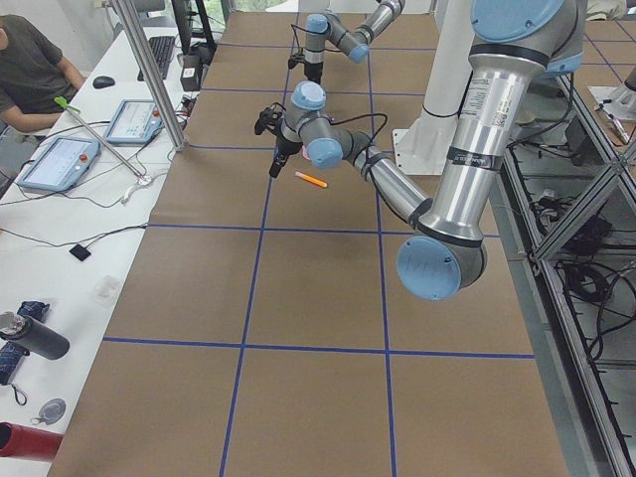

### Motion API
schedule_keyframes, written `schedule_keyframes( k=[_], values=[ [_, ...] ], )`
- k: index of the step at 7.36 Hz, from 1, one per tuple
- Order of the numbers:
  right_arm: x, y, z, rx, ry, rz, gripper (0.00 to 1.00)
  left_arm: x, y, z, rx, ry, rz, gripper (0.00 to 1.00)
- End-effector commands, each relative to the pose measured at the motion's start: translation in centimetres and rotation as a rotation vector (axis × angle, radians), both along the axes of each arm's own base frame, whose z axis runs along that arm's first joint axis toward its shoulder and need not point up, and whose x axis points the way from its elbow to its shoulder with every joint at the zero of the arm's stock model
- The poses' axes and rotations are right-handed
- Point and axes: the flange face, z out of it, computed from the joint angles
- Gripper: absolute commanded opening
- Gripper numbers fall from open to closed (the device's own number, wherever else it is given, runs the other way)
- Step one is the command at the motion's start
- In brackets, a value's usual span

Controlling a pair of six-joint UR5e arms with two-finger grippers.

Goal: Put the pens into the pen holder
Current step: 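Withdraw the left arm while the right gripper descends onto the purple marker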

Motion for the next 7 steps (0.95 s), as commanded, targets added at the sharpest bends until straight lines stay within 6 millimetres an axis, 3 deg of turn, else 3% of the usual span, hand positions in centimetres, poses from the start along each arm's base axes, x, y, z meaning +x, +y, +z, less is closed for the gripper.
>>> schedule_keyframes(
  k=[1, 2, 4, 7],
  values=[
    [-1.6, 0.7, 0.9, 0.002, 0.025, -0.054, 0.89, 0.0, 0.0, 0.1, 0.0, -0.002, 0.0, 0.91],
    [-2.3, 0.2, 1.4, 0.026, 0.035, -0.084, 0.86, 0.0, 0.0, 0.1, -0.001, -0.002, -0.002, 0.91],
    [-4.6, -1.6, 0.0, 0.027, 0.034, -0.084, 0.82, -0.1, 0.0, 0.0, 0.001, 0.0, -0.002, 0.92],
    [-4.7, -1.6, 0.7, 0.019, 0.044, -0.089, 0.59, -0.1, -0.2, -0.2, 0.023, -0.018, -0.045, 0.93]
  ],
)
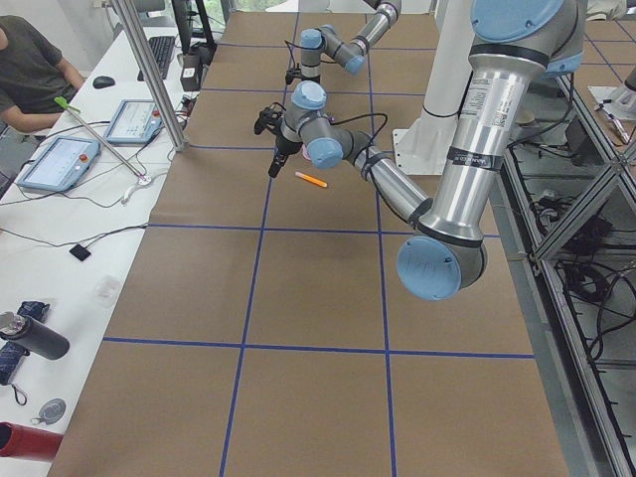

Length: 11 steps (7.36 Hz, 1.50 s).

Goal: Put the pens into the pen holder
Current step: 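Withdraw the left arm while the right gripper descends onto the purple marker, then lift the purple marker with the right gripper and carry it over the cup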

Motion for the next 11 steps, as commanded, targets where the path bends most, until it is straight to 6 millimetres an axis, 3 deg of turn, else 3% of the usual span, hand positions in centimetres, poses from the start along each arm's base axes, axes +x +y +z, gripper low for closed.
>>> schedule_keyframes(
  k=[1, 5, 6, 7, 9, 11],
  values=[
    [-0.2, 0.1, 0.5, -0.006, 0.007, -0.003, 0.55, 0.1, -0.1, -0.1, 0.01, -0.009, -0.021, 0.93],
    [-1.0, 0.8, 0.9, -0.009, 0.013, -0.02, 0.51, 0.0, 0.0, 0.5, 0.003, -0.016, -0.022, 0.93],
    [-1.1, 0.9, 0.9, -0.009, 0.015, -0.02, 0.33, -0.1, 0.1, 0.4, 0.005, -0.014, -0.022, 0.93],
    [-1.1, 1.0, 0.9, -0.01, 0.013, -0.024, 0.03, -0.1, 0.1, 0.4, 0.006, -0.013, -0.022, 0.93],
    [-1.2, 1.1, 0.7, -0.009, 0.008, -0.028, 0.0, -0.3, 0.3, 0.1, 0.009, -0.007, -0.023, 0.93],
    [-0.6, 1.1, -1.3, 0.016, -0.018, -0.01, 0.0, -0.4, 0.5, 0.1, 0.009, -0.004, -0.02, 0.93]
  ],
)
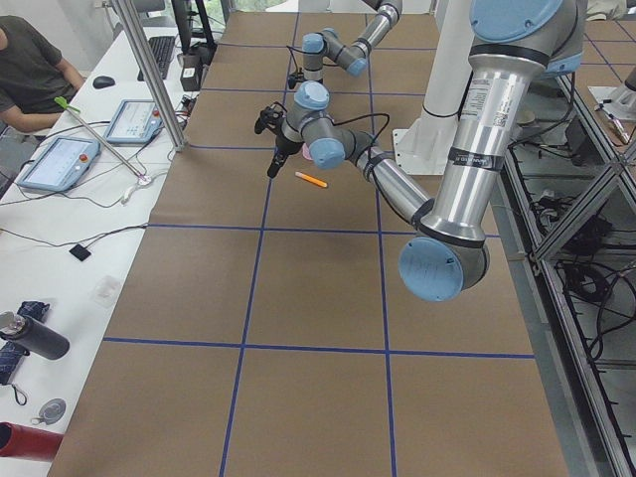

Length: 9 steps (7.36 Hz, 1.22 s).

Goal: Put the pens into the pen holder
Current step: 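Lift the purple marker with the right gripper and carry it over the cup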

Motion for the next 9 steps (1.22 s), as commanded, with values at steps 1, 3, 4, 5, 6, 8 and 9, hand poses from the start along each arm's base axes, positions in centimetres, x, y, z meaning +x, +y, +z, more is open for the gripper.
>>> schedule_keyframes(
  k=[1, 3, 4, 5, 6, 8, 9],
  values=[
    [2.1, -0.5, -3.4, 0.051, -0.043, 0.057, 0.0, -0.3, 0.4, -0.4, 0.005, 0.008, 0.004, 0.93],
    [4.7, -0.5, -7.7, 0.119, -0.078, 0.229, 0.0, -0.2, 0.3, -0.3, 0.003, 0.007, 0.005, 0.94],
    [5.8, -0.3, -9.5, 0.136, -0.101, 0.309, 0.0, -0.2, 0.3, -0.3, 0.0, 0.007, 0.006, 0.95],
    [6.1, 0.4, -11.4, 0.16, -0.125, 0.408, 0.0, -0.1, 0.3, 0.0, -0.005, 0.005, 0.01, 0.95],
    [6.0, 0.9, -13.5, 0.162, -0.162, 0.467, 0.0, 0.1, 0.2, 0.5, -0.011, 0.0, 0.012, 0.95],
    [2.4, 4.1, -17.2, 0.25, -0.071, 0.549, 0.0, 0.2, 0.1, 0.6, -0.014, -0.002, 0.013, 0.95],
    [0.8, 5.6, -18.1, 0.286, -0.031, 0.564, 0.0, 0.4, -0.1, 1.0, -0.021, -0.009, 0.014, 0.95]
  ],
)
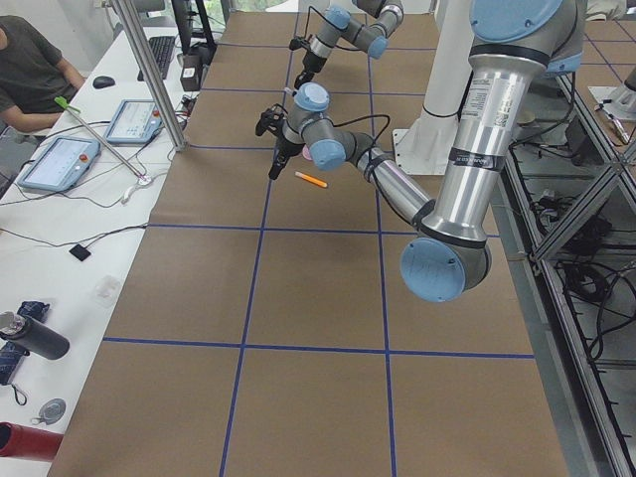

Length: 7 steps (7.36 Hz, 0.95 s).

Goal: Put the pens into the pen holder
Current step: 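Lift the purple marker with the right gripper and carry it over the cup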

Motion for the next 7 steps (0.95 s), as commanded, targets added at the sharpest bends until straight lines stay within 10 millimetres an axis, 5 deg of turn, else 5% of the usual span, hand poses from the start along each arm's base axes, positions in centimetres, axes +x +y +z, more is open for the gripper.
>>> schedule_keyframes(
  k=[1, 7],
  values=[
    [-3.3, 3.5, -1.9, 0.045, 0.056, 0.065, 0.0, 0.4, -0.3, 0.8, -0.013, -0.012, 0.003, 0.95],
    [-8.3, 4.4, -3.1, 0.109, 0.116, 0.138, 0.0, 0.4, -0.3, 0.8, -0.014, -0.011, 0.004, 0.95]
  ],
)
